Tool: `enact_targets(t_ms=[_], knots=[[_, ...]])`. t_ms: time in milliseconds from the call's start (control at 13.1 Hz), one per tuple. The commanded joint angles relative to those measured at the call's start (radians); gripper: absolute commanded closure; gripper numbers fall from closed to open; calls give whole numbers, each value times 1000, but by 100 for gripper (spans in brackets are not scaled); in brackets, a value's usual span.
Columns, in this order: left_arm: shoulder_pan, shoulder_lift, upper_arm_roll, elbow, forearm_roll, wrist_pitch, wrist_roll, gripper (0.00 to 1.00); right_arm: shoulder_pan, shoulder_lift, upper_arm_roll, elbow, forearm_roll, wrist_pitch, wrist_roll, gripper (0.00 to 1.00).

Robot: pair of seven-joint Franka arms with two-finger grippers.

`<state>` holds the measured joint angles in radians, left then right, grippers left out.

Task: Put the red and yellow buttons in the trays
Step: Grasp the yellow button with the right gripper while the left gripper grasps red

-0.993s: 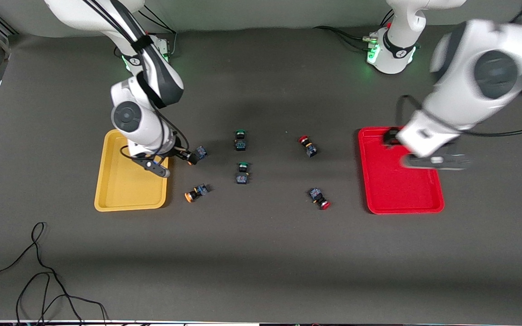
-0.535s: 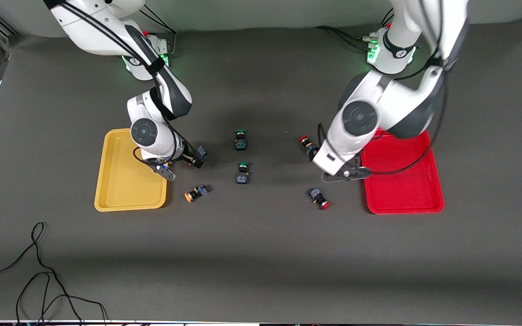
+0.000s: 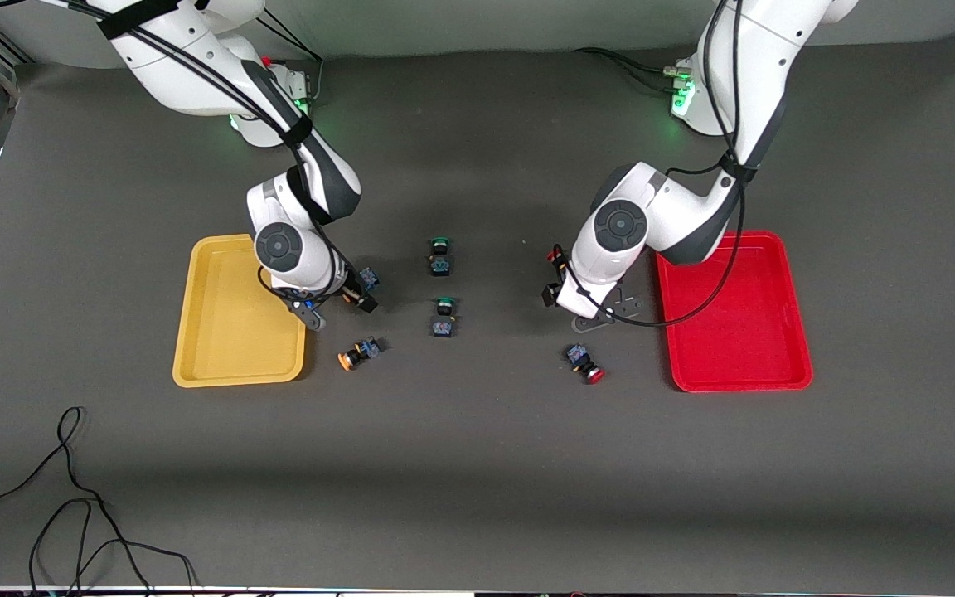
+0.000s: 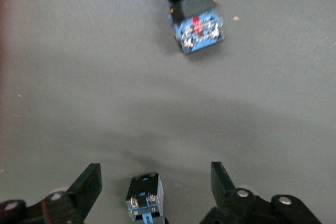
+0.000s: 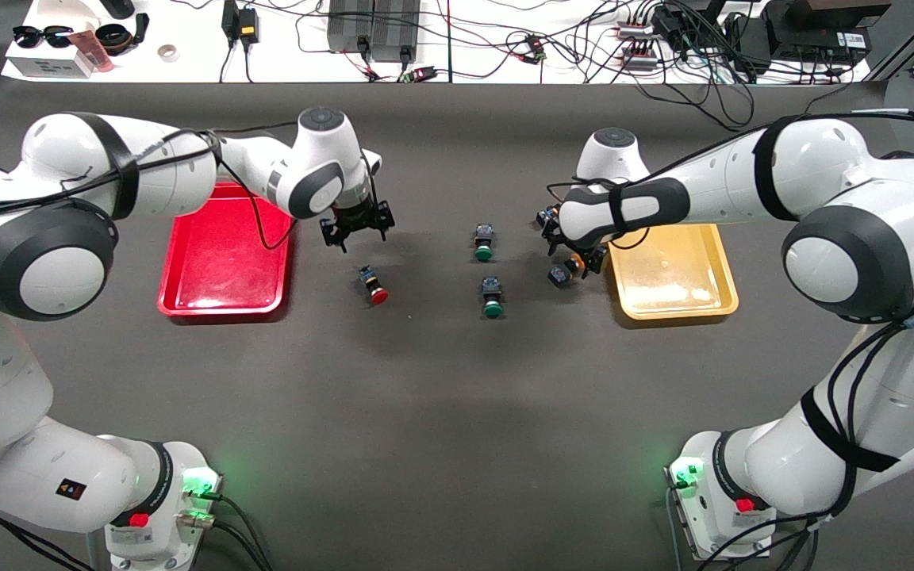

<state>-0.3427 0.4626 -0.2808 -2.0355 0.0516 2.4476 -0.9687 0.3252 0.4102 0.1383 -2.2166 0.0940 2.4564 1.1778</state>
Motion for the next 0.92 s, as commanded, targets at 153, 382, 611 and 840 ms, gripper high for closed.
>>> enact_targets(t_ms=[153,382,611,840], knots=[[-62,-22,9,-89,-3,74,-107,24,-6,5,17,-3,10,18,23,19],[-64,-22,9,-147,-1,163,-107,37,-5,10,17,-3,10,27,22,59],[-79,-21,9,-164,1,183,-107,72,-2,4,17,-2,10,23,10,84],[-59,-57,12,-134,-1,151,-108,100,-6,-46,15,15,9,-52,-1,92]])
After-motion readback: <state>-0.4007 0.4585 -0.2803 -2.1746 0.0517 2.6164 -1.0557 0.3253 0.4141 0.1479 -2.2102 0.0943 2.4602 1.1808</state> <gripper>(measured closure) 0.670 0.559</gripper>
